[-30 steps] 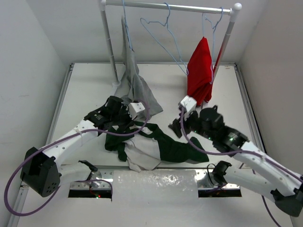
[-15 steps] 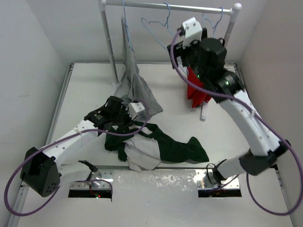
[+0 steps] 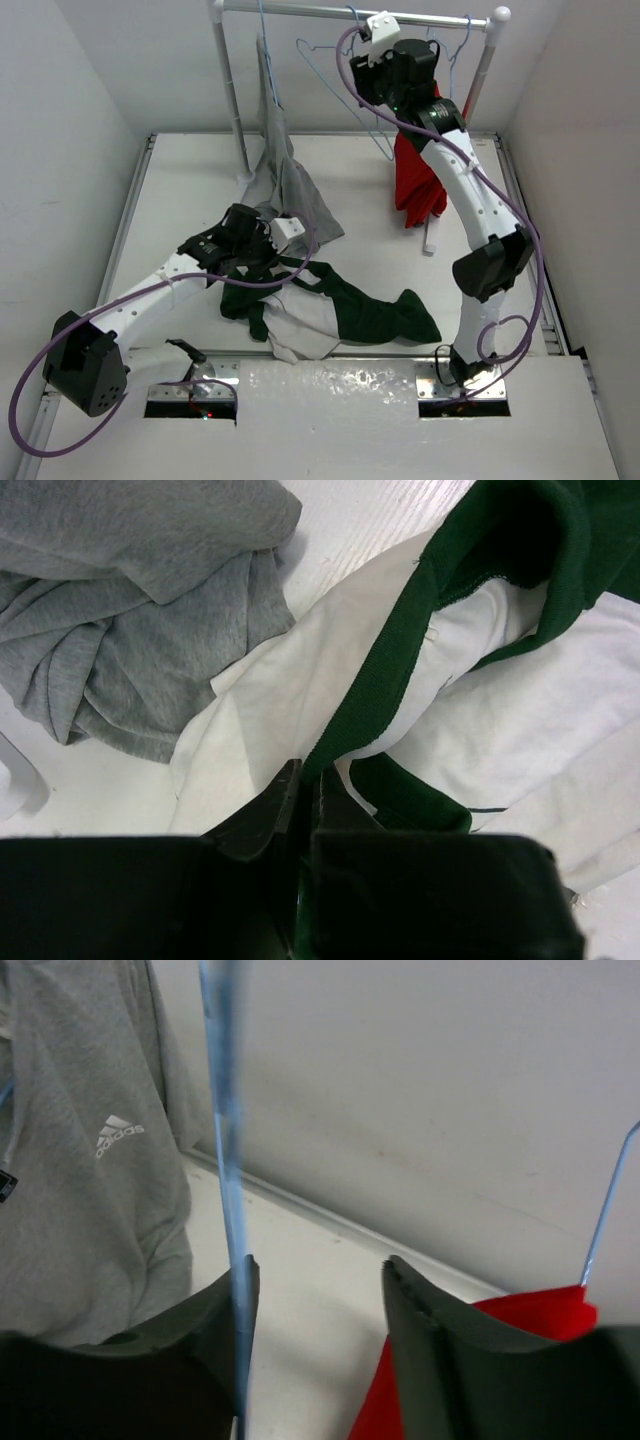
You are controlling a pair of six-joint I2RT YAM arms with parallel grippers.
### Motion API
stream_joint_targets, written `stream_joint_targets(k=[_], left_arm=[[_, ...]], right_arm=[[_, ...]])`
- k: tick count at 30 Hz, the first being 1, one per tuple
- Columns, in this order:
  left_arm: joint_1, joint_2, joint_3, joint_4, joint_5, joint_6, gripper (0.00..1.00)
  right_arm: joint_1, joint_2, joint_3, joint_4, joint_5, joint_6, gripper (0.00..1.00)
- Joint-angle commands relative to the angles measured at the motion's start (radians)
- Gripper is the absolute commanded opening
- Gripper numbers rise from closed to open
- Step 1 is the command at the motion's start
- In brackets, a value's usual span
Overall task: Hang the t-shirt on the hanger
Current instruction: Pick up the hanger from the clothesline.
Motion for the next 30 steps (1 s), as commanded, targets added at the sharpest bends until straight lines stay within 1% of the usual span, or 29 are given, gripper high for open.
stream_joint_targets(k=[1, 2, 4, 5, 7, 8, 9, 11, 16, 20, 21, 24, 25, 26, 27, 28, 29, 30], left_arm=[[0.01, -0.028, 0.015, 0.014, -0.01, 0.013, 0.0], [0.008, -0.027, 0.014, 0.021, -0.016, 0.015, 0.0], [0.008, -0.025, 0.006, 0.027, -0.027, 0.015, 0.0], [0.008, -0.025, 0.003, 0.03, -0.039, 0.015, 0.0], [0.01, -0.024, 0.003, 0.028, -0.039, 0.015, 0.0], [0.011, -0.027, 0.006, 0.027, -0.035, 0.015, 0.0], [0.011, -0.027, 0.007, 0.027, -0.032, 0.015, 0.0], [0.011, -0.027, 0.003, 0.031, -0.025, 0.013, 0.0], [0.01, -0.025, -0.002, 0.039, -0.024, 0.013, 0.0], [0.011, -0.022, -0.008, 0.042, -0.019, 0.015, 0.0], [0.01, -0.024, -0.008, 0.042, -0.021, 0.015, 0.0], [0.011, -0.022, -0.017, 0.051, -0.027, 0.022, 0.0], [0.01, -0.021, -0.02, 0.065, -0.041, 0.027, 0.0], [0.01, -0.02, -0.023, 0.074, -0.051, 0.028, 0.0], [0.011, -0.019, -0.023, 0.082, -0.061, 0.03, 0.0], [0.011, -0.016, -0.02, 0.088, -0.067, 0.031, 0.0], [0.011, -0.016, -0.011, 0.09, -0.067, 0.033, 0.0], [0.011, -0.014, -0.005, 0.09, -0.061, 0.035, 0.0]], right_arm=[[-0.036, -0.024, -0.028, 0.074, -0.138, 0.077, 0.49], [-0.038, -0.062, -0.09, 0.093, -0.17, 0.079, 0.44], [-0.036, -0.105, -0.152, 0.151, -0.211, 0.085, 0.35], [-0.038, -0.125, -0.201, 0.166, -0.219, 0.086, 0.26], [-0.038, -0.171, -0.237, 0.197, -0.215, 0.085, 0.13], [-0.036, -0.179, -0.256, 0.203, -0.212, 0.085, 0.04], [-0.036, -0.19, -0.258, 0.212, -0.208, 0.085, 0.0], [-0.036, -0.196, -0.252, 0.215, -0.201, 0.114, 0.0], [-0.038, -0.214, -0.212, 0.22, -0.149, 0.105, 0.0], [-0.036, -0.222, -0.188, 0.208, -0.144, 0.099, 0.0], [-0.036, -0.223, -0.188, 0.196, -0.146, 0.099, 0.0], [-0.036, -0.268, -0.22, 0.114, -0.228, 0.057, 0.0], [-0.036, -0.291, -0.276, 0.091, -0.262, 0.053, 0.0], [-0.035, -0.356, -0.321, 0.052, -0.326, 0.045, 0.0], [-0.03, -0.401, -0.374, 0.041, -0.352, 0.033, 0.0], [-0.027, -0.45, -0.518, 0.038, -0.369, 0.027, 0.0], [-0.024, -0.567, -0.602, 0.065, -0.382, 0.022, 0.0], [-0.021, -0.629, -0.679, 0.083, -0.38, 0.02, 0.0]])
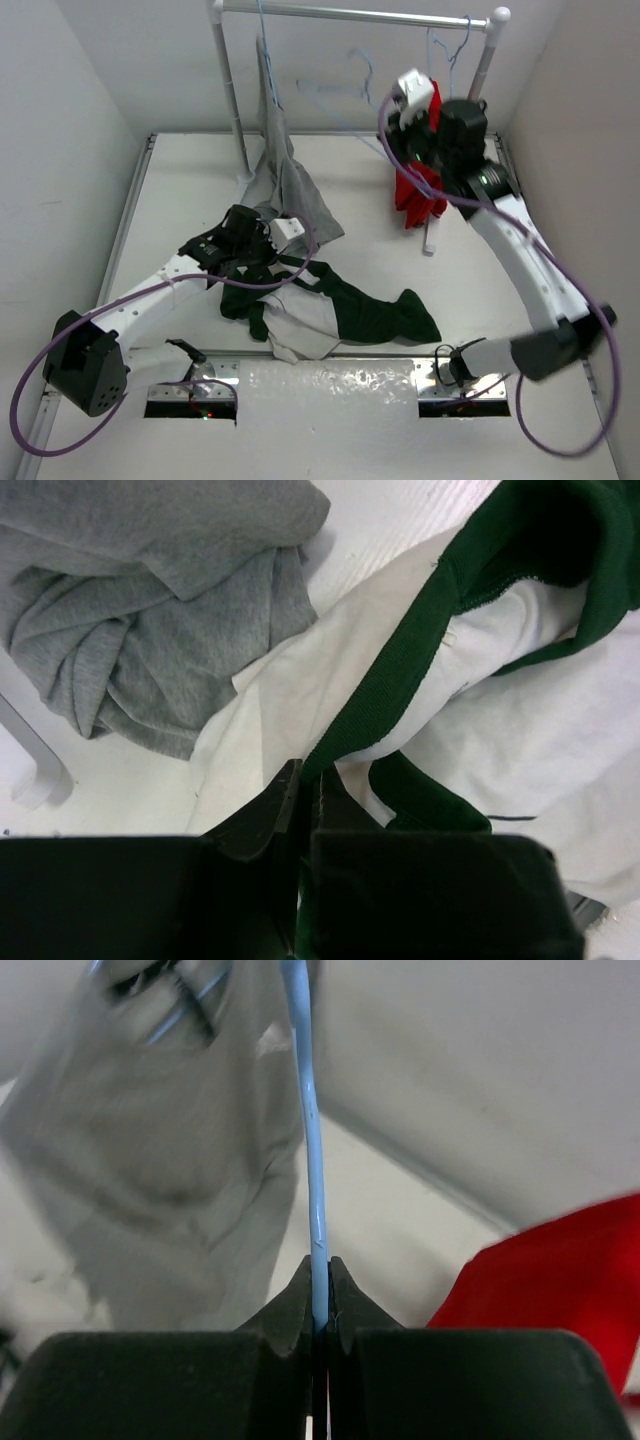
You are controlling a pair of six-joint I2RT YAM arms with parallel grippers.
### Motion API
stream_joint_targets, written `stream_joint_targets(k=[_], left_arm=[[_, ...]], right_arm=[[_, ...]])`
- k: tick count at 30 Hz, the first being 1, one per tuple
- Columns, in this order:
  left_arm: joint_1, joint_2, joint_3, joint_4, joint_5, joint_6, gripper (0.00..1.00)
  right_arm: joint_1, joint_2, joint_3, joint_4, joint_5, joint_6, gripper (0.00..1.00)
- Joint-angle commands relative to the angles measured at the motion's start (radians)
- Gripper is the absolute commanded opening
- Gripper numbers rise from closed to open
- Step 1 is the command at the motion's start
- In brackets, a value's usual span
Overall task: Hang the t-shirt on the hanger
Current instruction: Pick up the hanger from the clothesline, then place the T-shirt on the hanger.
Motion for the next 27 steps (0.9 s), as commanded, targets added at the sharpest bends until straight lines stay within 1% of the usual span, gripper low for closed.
stream_joint_targets(k=[1, 2, 4, 5, 7, 8, 11, 13, 15, 16, 18, 19, 20, 25, 27], left_arm=[[0.011, -0.01, 0.021, 0.057, -0.016, 0.015, 0.0], [0.011, -0.007, 0.036, 0.054, -0.019, 0.014, 0.0], [0.014, -0.004, 0.053, 0.052, -0.016, 0.009, 0.0], [0.014, -0.004, 0.058, 0.054, -0.017, 0.008, 0.0], [0.014, -0.002, 0.07, 0.06, -0.023, 0.003, 0.0], [0.015, -0.001, 0.075, 0.061, -0.029, 0.003, 0.0], [0.015, -0.001, 0.096, 0.06, -0.043, 0.005, 0.0], [0.015, 0.006, 0.116, 0.058, -0.049, 0.006, 0.0], [0.017, 0.019, 0.127, 0.057, -0.057, 0.006, 0.0], [0.015, 0.024, 0.132, 0.058, -0.063, 0.003, 0.0], [0.015, 0.038, 0.135, 0.061, -0.066, -0.003, 0.0], [0.015, 0.044, 0.136, 0.061, -0.065, -0.001, 0.0], [0.015, 0.047, 0.136, 0.063, -0.062, -0.004, 0.0], [0.017, 0.078, 0.155, 0.077, -0.079, -0.005, 0.0], [0.017, 0.088, 0.171, 0.084, -0.08, -0.004, 0.0]], right_arm=[[0.014, -0.246, -0.285, 0.023, -0.083, -0.023, 0.0], [0.019, -0.358, -0.347, 0.058, -0.072, -0.006, 0.0], [0.02, -0.446, -0.47, 0.049, -0.086, 0.005, 0.0], [0.023, -0.516, -0.498, 0.028, -0.096, 0.013, 0.0], [0.025, -0.567, -0.553, -0.03, -0.096, 0.017, 0.0], [0.023, -0.59, -0.57, -0.097, -0.093, 0.02, 0.0], [0.025, -0.67, -0.65, -0.208, -0.073, 0.031, 0.0], [0.025, -0.713, -0.699, -0.266, -0.111, 0.031, 0.0], [0.023, -0.724, -0.709, -0.308, -0.139, 0.033, 0.0], [0.023, -0.73, -0.706, -0.345, -0.179, 0.034, 0.0], [0.023, -0.738, -0.684, -0.368, -0.251, 0.033, 0.0], [0.023, -0.75, -0.676, -0.379, -0.326, 0.033, 0.0], [0.023, -0.758, -0.667, -0.383, -0.349, 0.033, 0.0], [0.023, -0.779, -0.65, -0.477, -0.331, 0.025, 0.0], [0.025, -0.778, -0.669, -0.479, -0.412, 0.02, 0.0]])
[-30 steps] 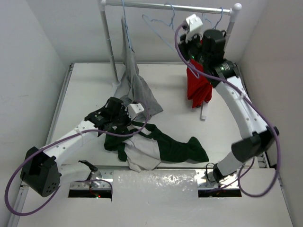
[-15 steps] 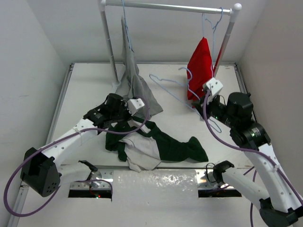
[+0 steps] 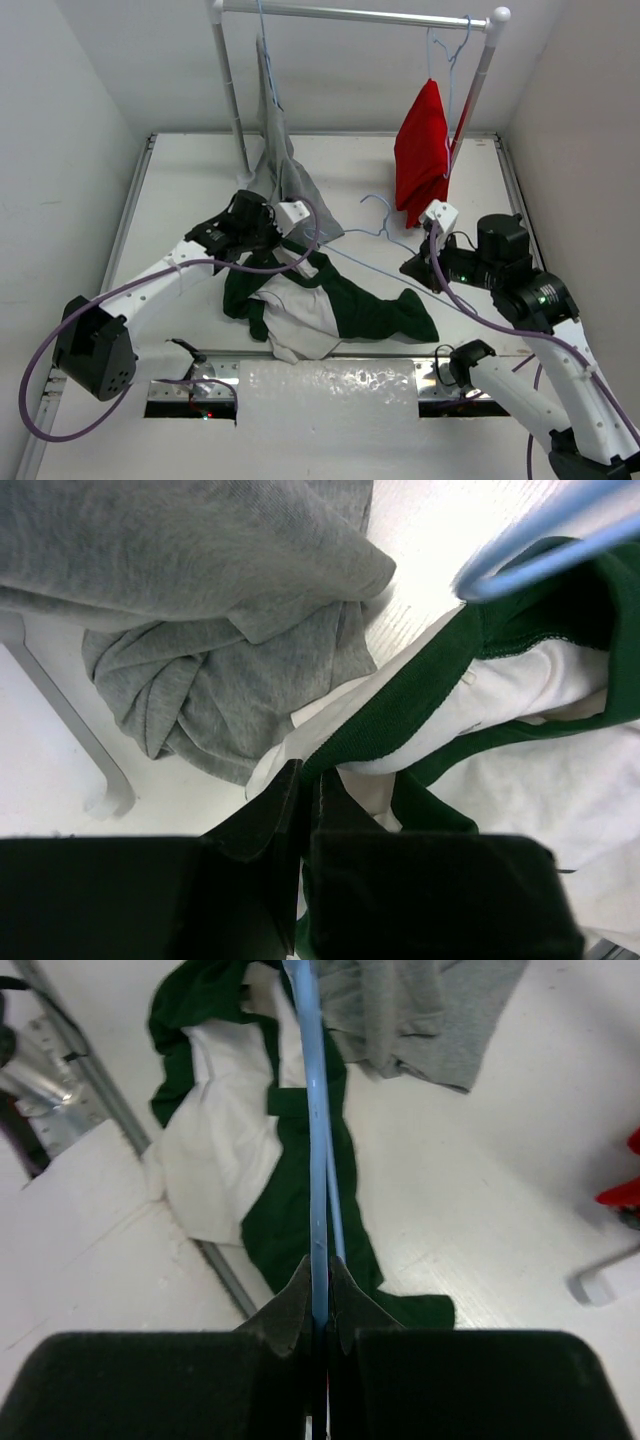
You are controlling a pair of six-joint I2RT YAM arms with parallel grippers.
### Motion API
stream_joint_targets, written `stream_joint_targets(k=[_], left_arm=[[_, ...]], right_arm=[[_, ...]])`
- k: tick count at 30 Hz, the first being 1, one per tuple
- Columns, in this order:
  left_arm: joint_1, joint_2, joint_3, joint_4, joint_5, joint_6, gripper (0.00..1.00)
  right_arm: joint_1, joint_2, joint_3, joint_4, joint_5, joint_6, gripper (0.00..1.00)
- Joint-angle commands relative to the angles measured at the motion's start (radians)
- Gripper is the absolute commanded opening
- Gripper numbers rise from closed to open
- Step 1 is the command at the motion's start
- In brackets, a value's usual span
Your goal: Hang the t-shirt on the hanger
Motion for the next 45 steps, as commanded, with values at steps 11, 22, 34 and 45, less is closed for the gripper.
stream_joint_targets(k=[11, 22, 34, 45], left_arm=[[0.015, -0.005, 0.065, 0.044, 0.104, 0.029, 0.0], [0.015, -0.04, 0.057, 0.023, 0.202, 0.09, 0.0], [0.012, -0.058, 0.209, -0.268, 0.605, 0.284, 0.0], [-0.057, -0.02, 0.319, -0.295, 0.685, 0.264, 0.0]], right_arm=[[0.009, 0.144, -0.029, 0.152, -0.169, 0.065, 0.0], [0.15, 0.3, -0.014, 0.215, -0.055, 0.031, 0.0], [0.196, 0.252, -0.274, 0.608, -0.177, -0.305, 0.0], [0.221, 0.321, -0.376, 0.941, -0.15, -0.235, 0.0]])
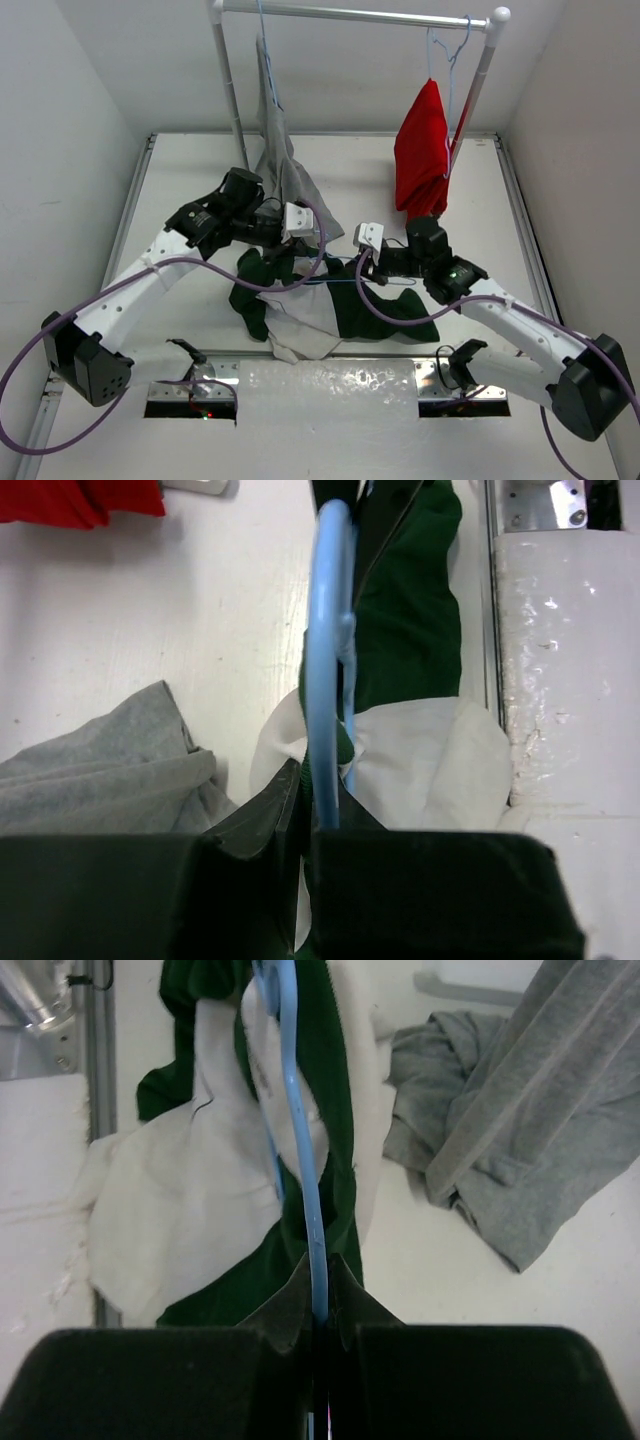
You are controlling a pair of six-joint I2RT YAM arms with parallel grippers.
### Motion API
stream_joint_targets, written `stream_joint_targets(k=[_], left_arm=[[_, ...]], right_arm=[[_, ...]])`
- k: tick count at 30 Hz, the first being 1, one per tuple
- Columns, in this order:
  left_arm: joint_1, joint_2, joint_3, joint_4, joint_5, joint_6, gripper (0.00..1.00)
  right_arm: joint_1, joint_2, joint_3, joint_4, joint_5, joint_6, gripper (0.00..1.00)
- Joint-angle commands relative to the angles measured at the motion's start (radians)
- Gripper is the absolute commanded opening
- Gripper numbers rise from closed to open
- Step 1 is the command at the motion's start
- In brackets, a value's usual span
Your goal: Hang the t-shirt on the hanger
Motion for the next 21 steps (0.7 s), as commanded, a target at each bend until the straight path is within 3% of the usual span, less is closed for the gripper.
stream_joint_targets(k=[1, 7, 13, 15, 16, 19, 21], left_arm=[[-0.018, 0.014, 0.018, 0.024, 0.069, -0.013, 0.0], [-0.018, 0.057, 0.0, 0.081, 0.051, -0.042, 0.0], [-0.017, 0.069, -0.053, 0.128, -0.038, -0.078, 0.0], [-0.015, 0.089, -0.057, 0.106, -0.069, -0.074, 0.17], [-0.015, 0.094, -0.06, 0.099, -0.08, -0.071, 0.3], [0.001, 0.096, -0.073, 0.092, -0.127, -0.08, 0.5], [0.034, 0.088, -0.068, 0.086, -0.173, -0.091, 0.56]], right_arm=[[0.022, 0.033, -0.048, 0.258, 0.036, 0.021, 0.0], [0.041, 0.114, -0.149, 0.471, 0.084, 0.035, 0.0], [0.044, 0.154, -0.231, 0.581, 0.11, 0.037, 0.0], [0.044, 0.178, -0.241, 0.607, 0.109, 0.058, 0.0], [0.044, 0.203, -0.248, 0.645, 0.109, 0.067, 0.0], [0.044, 0.253, -0.266, 0.719, 0.109, 0.107, 0.0], [0.044, 0.277, -0.272, 0.75, 0.104, 0.124, 0.0]])
